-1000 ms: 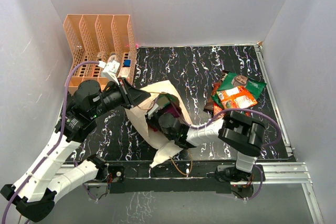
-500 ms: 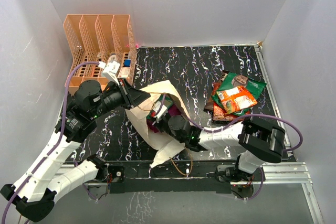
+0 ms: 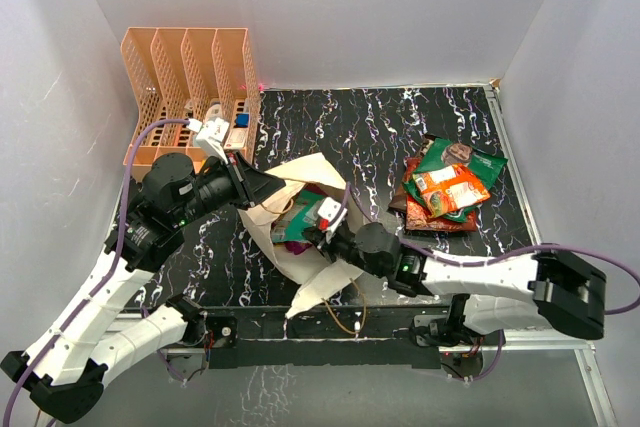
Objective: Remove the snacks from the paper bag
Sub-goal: Take out the snack from the paper bag.
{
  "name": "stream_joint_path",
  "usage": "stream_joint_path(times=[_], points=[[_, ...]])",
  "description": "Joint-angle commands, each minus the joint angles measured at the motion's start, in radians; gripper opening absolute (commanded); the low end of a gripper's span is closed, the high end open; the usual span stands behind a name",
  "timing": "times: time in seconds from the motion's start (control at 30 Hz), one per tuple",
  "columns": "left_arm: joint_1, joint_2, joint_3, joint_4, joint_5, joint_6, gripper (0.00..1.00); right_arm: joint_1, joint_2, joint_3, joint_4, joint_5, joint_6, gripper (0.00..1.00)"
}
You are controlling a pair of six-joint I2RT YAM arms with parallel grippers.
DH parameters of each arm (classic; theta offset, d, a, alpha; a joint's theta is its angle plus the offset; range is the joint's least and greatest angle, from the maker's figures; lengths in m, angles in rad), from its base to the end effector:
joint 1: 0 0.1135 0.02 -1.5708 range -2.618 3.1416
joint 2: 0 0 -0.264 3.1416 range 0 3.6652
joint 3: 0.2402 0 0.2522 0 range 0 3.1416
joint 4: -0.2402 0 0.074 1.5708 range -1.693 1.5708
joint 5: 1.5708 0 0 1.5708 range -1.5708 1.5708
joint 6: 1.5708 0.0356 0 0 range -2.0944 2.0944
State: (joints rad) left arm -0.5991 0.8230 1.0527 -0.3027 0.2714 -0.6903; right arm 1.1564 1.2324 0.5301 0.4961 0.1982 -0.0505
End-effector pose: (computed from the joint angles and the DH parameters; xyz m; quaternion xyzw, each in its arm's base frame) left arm 0.1378 -0.1056 0.4134 0.0589 0.7291 -0.4846 0.4796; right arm 0.1130 0.2395 0.2278 -0.3869 0.6713 0.2642 0.5743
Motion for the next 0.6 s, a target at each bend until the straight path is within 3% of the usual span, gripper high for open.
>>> stream_joint_path(times=[0.0,0.3,0.57], points=[[0.001,-0.005,0.023,0.003,-0.026,0.012,0.00,0.002,-0.154,-0.018,-0.046,-0.122,0.002,0.07],[0.001,0.004,0.021,0.014,-0.028,0.007,0.00,0.002,-0.436,0.039,-0.237,-0.237,-0.103,0.07],[0.000,0.010,0.013,0.018,-0.022,0.005,0.00,0.002,-0.549,0.173,-0.315,-0.280,-0.200,0.07]])
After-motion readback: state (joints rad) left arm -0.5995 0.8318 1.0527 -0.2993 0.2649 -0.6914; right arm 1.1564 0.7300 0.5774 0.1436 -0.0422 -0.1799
